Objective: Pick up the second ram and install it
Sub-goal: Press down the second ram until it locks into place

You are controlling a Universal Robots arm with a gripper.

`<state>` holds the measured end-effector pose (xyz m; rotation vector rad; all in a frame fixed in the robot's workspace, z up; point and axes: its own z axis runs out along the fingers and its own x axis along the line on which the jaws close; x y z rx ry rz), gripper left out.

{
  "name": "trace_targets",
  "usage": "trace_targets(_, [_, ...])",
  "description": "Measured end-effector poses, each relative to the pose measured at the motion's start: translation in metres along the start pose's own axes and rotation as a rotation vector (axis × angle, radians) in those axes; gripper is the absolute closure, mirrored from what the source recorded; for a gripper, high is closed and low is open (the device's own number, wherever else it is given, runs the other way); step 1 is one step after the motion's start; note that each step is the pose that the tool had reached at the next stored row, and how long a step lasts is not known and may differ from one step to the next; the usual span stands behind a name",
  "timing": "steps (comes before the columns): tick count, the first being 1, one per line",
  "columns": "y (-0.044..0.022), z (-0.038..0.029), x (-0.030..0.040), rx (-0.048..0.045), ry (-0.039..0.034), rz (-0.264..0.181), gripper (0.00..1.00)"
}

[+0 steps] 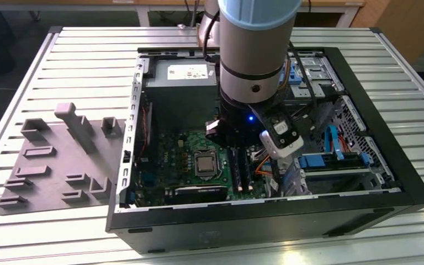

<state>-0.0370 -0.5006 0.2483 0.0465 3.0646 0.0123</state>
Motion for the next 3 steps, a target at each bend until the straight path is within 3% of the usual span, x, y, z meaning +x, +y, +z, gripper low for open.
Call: trace_targets(3, [0.0000,0.0000,0.0000,-0.0018,0.0000,0.000,0.89])
